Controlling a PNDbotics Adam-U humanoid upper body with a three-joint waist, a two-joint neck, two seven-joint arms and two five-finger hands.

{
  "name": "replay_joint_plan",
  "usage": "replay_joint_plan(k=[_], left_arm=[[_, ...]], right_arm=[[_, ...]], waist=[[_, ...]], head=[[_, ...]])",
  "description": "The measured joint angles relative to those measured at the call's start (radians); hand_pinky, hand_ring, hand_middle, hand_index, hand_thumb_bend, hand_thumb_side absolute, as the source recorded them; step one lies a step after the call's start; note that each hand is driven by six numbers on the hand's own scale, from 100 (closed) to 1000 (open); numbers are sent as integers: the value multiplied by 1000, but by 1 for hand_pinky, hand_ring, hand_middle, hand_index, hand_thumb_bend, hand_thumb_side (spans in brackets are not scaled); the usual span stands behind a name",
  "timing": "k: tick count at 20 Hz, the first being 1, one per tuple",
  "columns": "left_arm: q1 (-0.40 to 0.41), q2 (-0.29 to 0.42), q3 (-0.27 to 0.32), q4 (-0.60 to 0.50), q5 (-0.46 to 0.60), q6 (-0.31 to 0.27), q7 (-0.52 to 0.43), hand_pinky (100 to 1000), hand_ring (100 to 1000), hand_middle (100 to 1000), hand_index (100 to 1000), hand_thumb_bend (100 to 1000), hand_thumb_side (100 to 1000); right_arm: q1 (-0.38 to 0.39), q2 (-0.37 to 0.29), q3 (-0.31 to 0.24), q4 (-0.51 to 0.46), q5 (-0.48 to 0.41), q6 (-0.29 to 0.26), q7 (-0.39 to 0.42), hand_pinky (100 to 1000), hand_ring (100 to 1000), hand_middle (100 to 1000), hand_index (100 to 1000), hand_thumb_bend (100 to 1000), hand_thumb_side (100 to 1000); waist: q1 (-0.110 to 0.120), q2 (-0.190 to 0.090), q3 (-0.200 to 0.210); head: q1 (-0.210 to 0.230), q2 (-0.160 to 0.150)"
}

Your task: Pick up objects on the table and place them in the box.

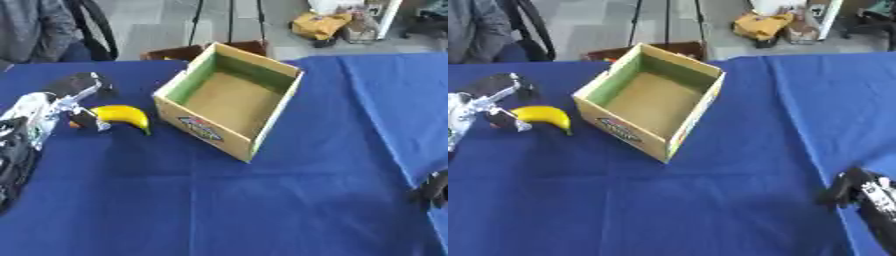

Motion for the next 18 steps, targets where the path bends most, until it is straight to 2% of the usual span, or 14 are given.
replay_joint_plan(k=[7,18], left_arm=[[-7,1,0,0,3,-17,-34,659,557,523,702,575,187],[-13,7,0,6,-6,-37,-100,656,546,516,702,572,211]], right_arm=[[-3,0,0,0,1,-1,2,514,364,276,464,100,784],[-7,0,0,6,9,1,3,516,365,275,465,100,788]], waist=[[5,8,-4],[12,13,-13]], head=[[36,1],[40,9]])
